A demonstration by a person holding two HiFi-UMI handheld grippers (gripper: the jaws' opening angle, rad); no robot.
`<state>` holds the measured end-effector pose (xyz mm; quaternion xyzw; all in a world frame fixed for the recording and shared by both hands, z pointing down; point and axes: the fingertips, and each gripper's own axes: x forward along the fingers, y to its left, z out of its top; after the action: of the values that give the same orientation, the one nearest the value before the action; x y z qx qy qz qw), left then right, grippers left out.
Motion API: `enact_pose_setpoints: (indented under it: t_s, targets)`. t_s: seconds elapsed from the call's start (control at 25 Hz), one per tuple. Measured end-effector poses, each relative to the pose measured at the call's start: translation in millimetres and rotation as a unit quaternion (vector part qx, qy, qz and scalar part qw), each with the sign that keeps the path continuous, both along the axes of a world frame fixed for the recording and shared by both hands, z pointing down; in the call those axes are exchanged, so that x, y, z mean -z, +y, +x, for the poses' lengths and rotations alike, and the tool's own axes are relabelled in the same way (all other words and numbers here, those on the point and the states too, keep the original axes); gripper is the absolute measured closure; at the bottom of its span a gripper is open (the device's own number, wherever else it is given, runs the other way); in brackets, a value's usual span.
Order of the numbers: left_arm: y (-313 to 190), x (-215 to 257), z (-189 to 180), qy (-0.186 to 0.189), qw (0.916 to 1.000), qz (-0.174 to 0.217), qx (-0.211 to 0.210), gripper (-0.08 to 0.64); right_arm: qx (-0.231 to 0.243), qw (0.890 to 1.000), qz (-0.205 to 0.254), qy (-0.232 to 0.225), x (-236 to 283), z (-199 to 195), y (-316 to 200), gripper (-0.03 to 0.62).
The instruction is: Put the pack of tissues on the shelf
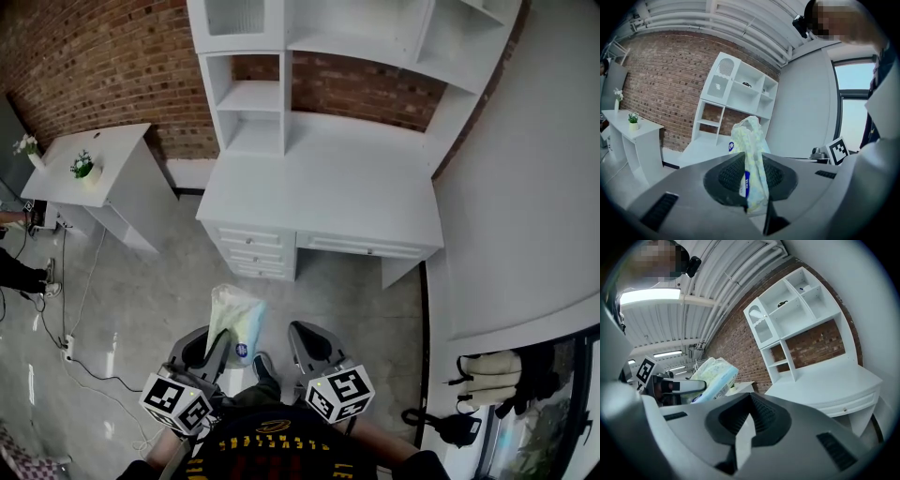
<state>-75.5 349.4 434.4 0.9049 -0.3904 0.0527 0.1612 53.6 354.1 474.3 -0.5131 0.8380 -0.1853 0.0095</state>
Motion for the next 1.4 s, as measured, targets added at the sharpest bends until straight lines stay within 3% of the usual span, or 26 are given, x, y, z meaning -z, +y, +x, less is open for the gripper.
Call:
enact_pose_setpoints:
  t_s: [0.36, 0.72, 1.08, 1.4]
  targets:
    - [-71.1, -4.9, -30.9, 0.004, 0.9999, -0.004, -0.013, 0.497, -0.012, 1.000, -0.006, 0.006, -3.0, -30.8, -65.3, 0.597]
    - [-109.7, -14.2, -56.9, 0.014, 0.9994, -0.009, -0.031, 0.499, -0.031, 0.999, -0.019, 0.014, -6.9, -52.6, -95.2, 0.597]
    - [-125.1, -28.8, -60.3, 0.013, 0.9992, -0.028, -0.027, 0.499, -0.018, 0.999, -0.035, 0.011, -23.7, -62.5, -114.8, 0.597]
    - [-152.0, -22.3, -62.6, 0.007, 0.9998, -0.018, -0.001, 0.497, 0.000, 1.000, -0.020, 0.004, -16.1, -59.1, -152.2, 0.597]
